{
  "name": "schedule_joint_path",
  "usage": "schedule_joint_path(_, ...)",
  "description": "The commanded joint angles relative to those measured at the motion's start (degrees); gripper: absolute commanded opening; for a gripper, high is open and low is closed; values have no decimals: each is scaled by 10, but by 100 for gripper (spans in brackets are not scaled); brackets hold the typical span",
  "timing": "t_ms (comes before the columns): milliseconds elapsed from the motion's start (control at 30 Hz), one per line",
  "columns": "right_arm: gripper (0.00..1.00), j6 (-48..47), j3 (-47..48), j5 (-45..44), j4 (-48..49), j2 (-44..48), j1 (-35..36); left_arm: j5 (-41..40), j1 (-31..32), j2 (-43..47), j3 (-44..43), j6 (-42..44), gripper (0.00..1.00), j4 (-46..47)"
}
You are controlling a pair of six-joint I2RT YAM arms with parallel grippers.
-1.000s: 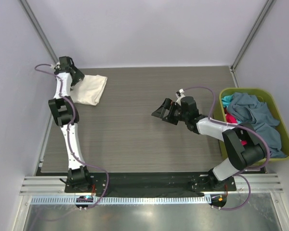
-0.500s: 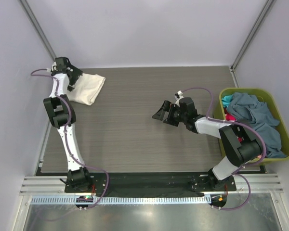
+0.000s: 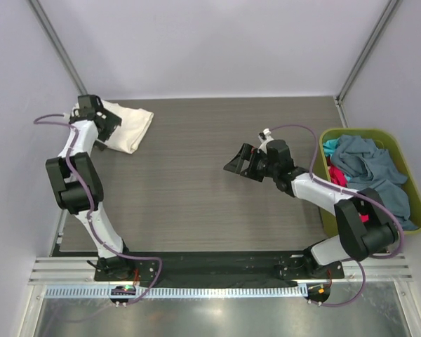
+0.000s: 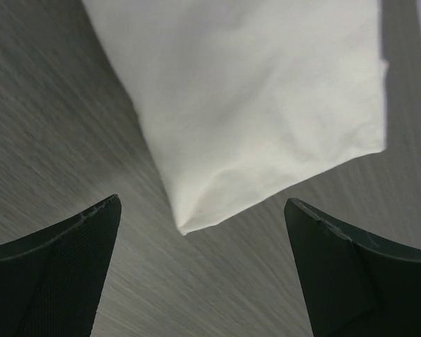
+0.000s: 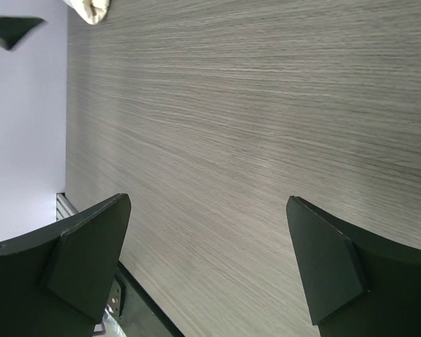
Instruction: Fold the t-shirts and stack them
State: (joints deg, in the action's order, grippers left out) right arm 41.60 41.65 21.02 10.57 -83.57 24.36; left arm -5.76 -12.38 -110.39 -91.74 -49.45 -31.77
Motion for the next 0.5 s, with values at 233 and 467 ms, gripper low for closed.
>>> schedule_joint_path(233,100,-28,-23,-7,-42,94,-1,36,21,-68,73,-44,100,101)
schedule_joint_path(467,100,-44,-27,-20,-74,120,-1,46,42,-163,-26,-78,100,103)
